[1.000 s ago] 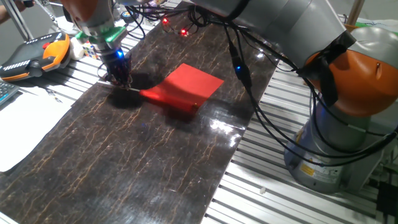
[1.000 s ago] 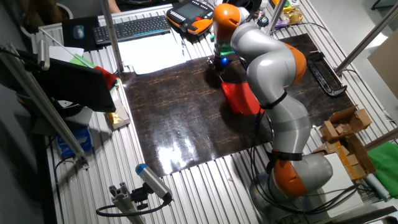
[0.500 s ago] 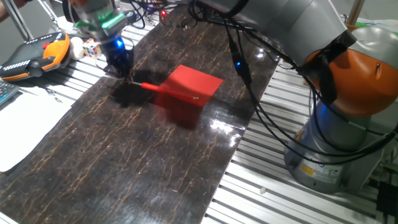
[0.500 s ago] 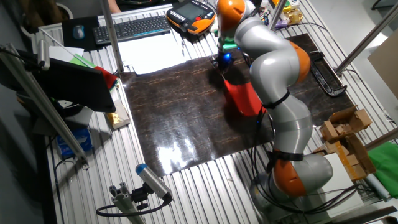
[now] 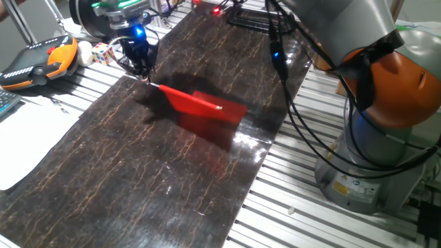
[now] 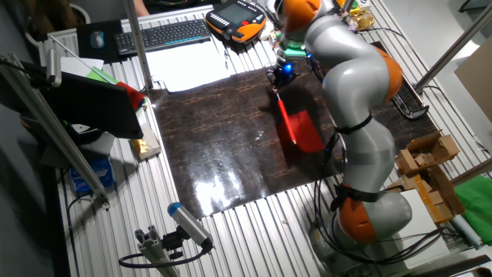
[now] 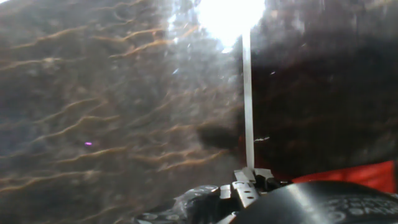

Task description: Wave the flag

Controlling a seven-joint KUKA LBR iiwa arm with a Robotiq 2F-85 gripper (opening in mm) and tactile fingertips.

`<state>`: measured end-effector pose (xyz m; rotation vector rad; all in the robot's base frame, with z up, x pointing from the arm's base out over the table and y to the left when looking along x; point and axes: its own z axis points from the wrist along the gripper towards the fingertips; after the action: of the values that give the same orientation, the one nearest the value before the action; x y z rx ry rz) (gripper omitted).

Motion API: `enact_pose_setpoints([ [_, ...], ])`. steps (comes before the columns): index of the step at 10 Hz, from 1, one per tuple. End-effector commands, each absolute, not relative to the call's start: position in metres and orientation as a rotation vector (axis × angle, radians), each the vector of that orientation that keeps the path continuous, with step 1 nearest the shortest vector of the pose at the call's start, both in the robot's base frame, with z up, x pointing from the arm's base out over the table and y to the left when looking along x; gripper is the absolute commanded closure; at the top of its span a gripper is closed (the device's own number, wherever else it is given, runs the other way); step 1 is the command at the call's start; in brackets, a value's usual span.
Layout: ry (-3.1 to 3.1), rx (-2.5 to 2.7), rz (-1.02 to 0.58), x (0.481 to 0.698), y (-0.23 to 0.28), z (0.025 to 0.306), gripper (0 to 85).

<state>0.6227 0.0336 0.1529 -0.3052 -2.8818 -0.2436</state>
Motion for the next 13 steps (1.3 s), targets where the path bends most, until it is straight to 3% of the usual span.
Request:
enact_pose_setpoints([
  [1,-2.872,-0.337,-0.266,0.62,0.036,0.156,84.0],
  [4,-2.841,-0.451,-0.334,0.613,0.041,0.163,84.3],
  [13,-2.916,-0.341,-0.238,0.6,0.028,0.182,84.3],
])
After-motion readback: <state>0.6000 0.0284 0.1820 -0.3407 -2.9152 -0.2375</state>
